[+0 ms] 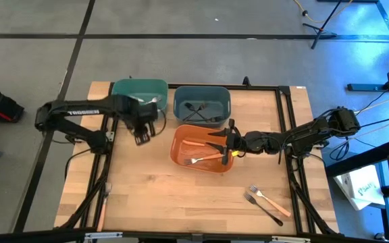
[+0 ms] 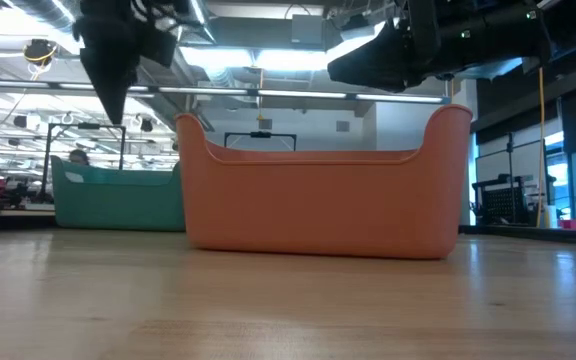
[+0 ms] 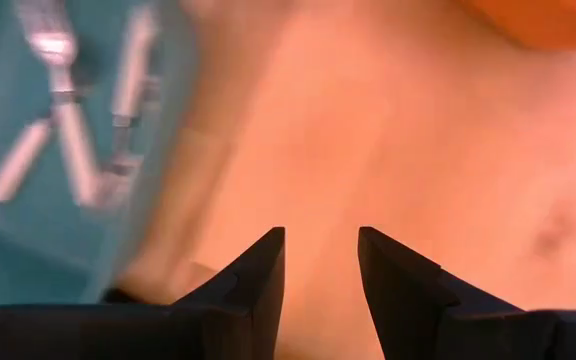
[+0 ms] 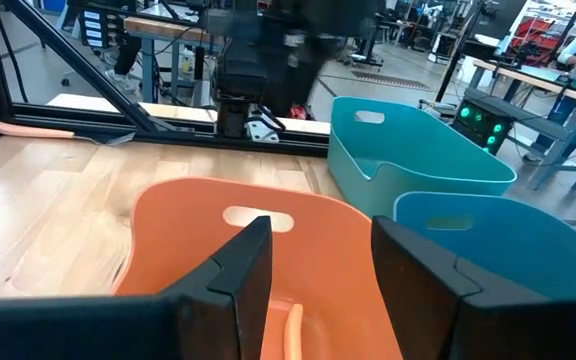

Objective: Sort silverware by color (type)
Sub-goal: Put the orange fork into the orange bin

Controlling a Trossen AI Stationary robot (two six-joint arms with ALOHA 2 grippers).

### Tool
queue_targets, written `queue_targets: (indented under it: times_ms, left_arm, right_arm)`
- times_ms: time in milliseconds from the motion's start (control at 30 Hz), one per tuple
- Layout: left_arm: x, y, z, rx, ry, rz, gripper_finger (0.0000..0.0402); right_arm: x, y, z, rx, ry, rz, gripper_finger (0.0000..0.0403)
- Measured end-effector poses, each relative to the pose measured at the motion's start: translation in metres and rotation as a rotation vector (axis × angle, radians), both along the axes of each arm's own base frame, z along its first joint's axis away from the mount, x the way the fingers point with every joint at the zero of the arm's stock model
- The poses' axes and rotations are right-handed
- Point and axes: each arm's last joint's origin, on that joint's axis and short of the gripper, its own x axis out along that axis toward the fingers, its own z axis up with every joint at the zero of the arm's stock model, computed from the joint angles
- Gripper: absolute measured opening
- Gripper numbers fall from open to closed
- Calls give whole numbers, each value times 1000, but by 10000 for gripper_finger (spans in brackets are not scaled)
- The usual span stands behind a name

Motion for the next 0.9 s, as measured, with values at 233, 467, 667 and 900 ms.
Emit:
queue_targets:
  times_ms: [233,467,667,900]
  left_arm:
    - [4,-59,-1,-77,-27,-48,124]
    - [-7,-110,-1,-123,-41,-28,124]
    - [-15,-148,-9,-155,1,-42,124]
    - [-5,-180,-39,-145,125,-125,124]
  right_arm:
    - [0,0,0,25,-6,-2,161]
    - [1,2,2,62,-23,64,161]
    - [1,3,2,71,-24,91,161]
    - [1,3,2,88,-28,93,161]
